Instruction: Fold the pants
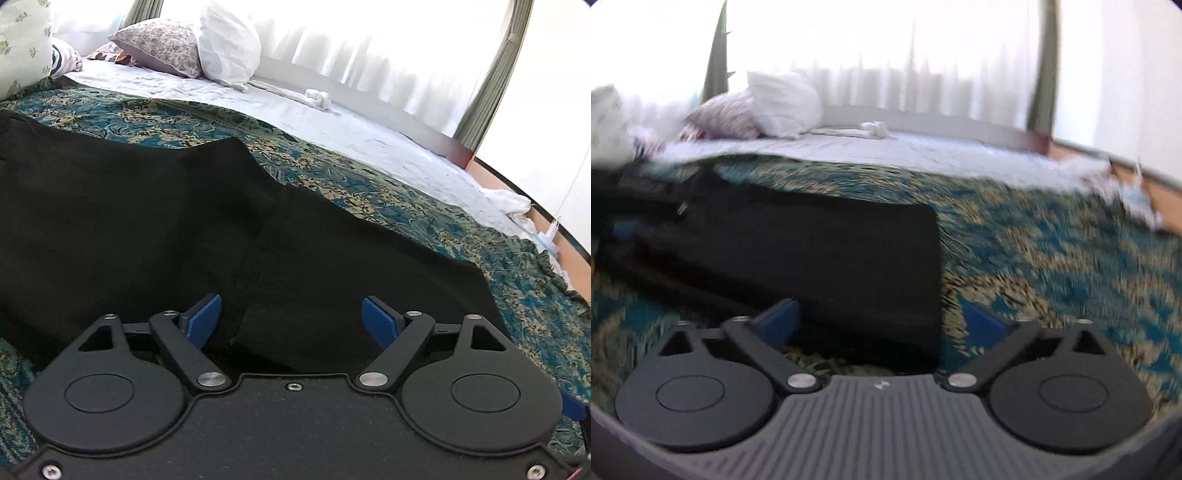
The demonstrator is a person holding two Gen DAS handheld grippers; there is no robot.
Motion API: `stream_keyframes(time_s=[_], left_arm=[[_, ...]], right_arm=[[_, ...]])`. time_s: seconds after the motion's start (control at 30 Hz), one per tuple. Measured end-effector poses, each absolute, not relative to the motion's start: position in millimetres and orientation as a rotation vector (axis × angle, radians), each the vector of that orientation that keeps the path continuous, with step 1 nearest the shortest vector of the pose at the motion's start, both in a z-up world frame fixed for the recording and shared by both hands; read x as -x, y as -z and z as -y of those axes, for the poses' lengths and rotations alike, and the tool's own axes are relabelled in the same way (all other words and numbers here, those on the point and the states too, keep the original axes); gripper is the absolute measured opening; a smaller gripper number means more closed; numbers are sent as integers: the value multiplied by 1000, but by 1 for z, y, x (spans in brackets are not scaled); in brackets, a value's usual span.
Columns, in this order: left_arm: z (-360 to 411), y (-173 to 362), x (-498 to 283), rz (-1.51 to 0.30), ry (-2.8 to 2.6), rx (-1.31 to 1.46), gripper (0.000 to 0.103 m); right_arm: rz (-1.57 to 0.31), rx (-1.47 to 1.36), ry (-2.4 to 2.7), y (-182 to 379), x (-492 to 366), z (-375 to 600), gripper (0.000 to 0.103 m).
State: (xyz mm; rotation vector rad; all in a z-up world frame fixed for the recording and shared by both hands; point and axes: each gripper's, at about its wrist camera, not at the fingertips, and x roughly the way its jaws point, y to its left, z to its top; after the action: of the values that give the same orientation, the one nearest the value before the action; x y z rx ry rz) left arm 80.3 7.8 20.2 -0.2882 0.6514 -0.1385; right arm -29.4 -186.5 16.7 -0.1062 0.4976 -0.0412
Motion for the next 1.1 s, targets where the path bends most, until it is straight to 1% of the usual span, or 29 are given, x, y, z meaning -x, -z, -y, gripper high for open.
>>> stream_keyframes(time_s=[0.03, 0.07, 0.1, 0.13, 0.27, 0.4, 0.43, 0.5, 0.6, 0.67, 0.7, 0.73, 0.77, 0.8, 0.83, 0.87, 0.9, 0.93, 0.97, 1.1], left_arm=[[-5, -20, -81, -649, 131, 274, 77], [-2, -20, -81, -644, 110, 252, 58], [0, -21, -82, -641, 79, 227, 21], [2, -21, -83, -647, 50, 202, 10], [-6, -30, -77, -610, 61, 258, 10], [-7, -45, -65, -548, 56, 209, 9], [-9, -47, -64, -543, 58, 204, 9], [-13, -48, -61, -546, 55, 193, 4], [-24, -41, -60, -576, 19, 172, 4], [-35, -31, -63, -635, 23, 203, 5], [-40, -27, -64, -664, 40, 233, 9], [-45, -25, -61, -666, 62, 268, 9], [-49, -26, -59, -661, 82, 285, 18], [-51, -26, -58, -662, 104, 297, 36], [-53, -28, -57, -661, 130, 315, 48], [-54, -28, -57, -656, 152, 336, 70], [-55, -28, -58, -658, 181, 354, 84], [-54, -27, -61, -672, 215, 365, 88], [-52, -24, -66, -695, 244, 371, 90], [-37, -25, -73, -692, 236, 316, 92]], right_arm=[[-494, 161, 46, -15, 29, 178, 103], [-489, 208, 54, -13, 29, 171, 103], [-481, 245, 59, -13, 30, 165, 103], [-473, 265, 62, -13, 30, 161, 103], [-495, 261, 70, -14, 28, 159, 103], [-526, 184, 89, -15, 24, 169, 103], [-530, 172, 92, -15, 24, 171, 103], [-533, 157, 93, -14, 24, 176, 103], [-538, 138, 98, -12, 23, 180, 103], [-547, 115, 101, -12, 22, 182, 103], [-551, 104, 101, -11, 21, 183, 103], [-556, 91, 101, -11, 21, 185, 103], [-559, 79, 99, -11, 20, 187, 103], [-563, 66, 97, -10, 20, 188, 103], [-565, 57, 96, -10, 19, 189, 103], [-568, 48, 95, -10, 19, 190, 103], [-571, 40, 95, -9, 18, 191, 103], [-573, 33, 95, -8, 18, 192, 103], [-574, 29, 96, -8, 18, 192, 103], [-576, 20, 101, -7, 16, 193, 103]])
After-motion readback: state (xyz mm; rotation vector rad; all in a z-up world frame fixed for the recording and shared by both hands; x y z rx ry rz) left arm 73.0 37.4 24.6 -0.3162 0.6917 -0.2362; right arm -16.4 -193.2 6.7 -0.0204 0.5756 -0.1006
